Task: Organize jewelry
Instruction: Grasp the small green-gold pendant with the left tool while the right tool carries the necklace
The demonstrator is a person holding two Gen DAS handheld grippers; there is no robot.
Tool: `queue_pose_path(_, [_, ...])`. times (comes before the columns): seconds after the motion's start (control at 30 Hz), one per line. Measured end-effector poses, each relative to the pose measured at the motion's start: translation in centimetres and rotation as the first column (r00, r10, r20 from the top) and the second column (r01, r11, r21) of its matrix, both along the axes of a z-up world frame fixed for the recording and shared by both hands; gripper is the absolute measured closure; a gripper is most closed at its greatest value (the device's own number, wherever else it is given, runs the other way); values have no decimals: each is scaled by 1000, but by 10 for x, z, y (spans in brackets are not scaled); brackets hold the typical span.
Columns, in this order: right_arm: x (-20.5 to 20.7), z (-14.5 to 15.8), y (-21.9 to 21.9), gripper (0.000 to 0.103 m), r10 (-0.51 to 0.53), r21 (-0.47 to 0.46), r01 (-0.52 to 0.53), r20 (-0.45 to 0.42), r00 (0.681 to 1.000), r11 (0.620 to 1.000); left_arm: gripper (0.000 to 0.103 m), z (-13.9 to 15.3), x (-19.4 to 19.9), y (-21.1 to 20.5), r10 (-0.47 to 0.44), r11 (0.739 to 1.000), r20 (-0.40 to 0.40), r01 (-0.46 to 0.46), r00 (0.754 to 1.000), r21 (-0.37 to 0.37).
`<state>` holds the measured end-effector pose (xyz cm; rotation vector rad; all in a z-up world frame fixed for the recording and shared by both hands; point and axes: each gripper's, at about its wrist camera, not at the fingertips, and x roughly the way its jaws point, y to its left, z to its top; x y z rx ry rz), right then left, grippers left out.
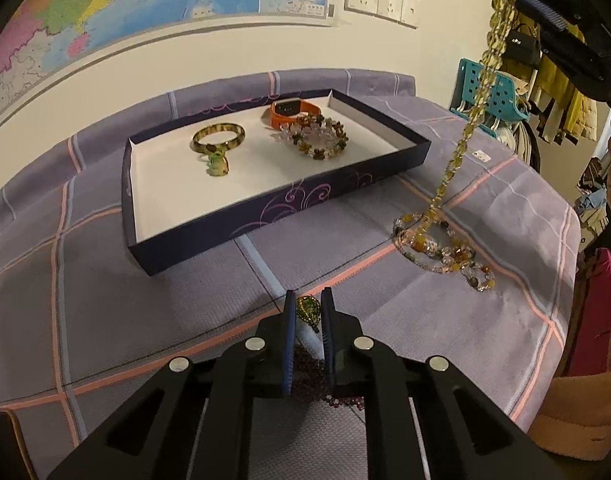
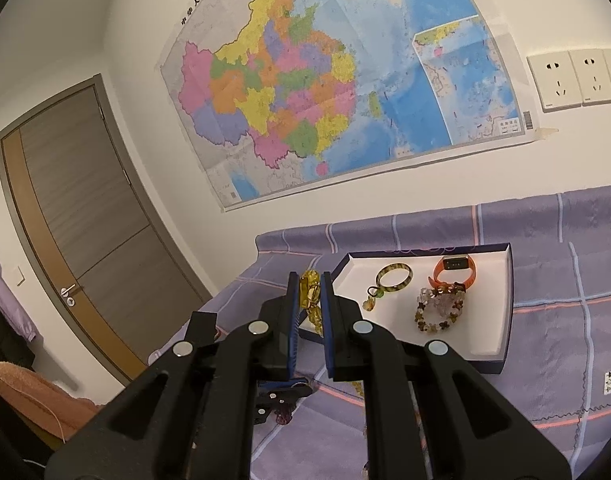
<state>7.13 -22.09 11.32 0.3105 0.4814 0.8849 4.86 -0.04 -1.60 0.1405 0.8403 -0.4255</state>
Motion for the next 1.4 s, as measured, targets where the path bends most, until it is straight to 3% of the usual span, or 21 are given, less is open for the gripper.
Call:
queue_pose_path(0.8, [36,38,0,93,-47,30,45,65,997,999,92,60,30,7,38,999,126,-33,991,-42])
queue_pose_path(1.4, [74,22,13,93,-38,27,37,5,999,999,92,64,54,9,61,998,132,-57,989,-35])
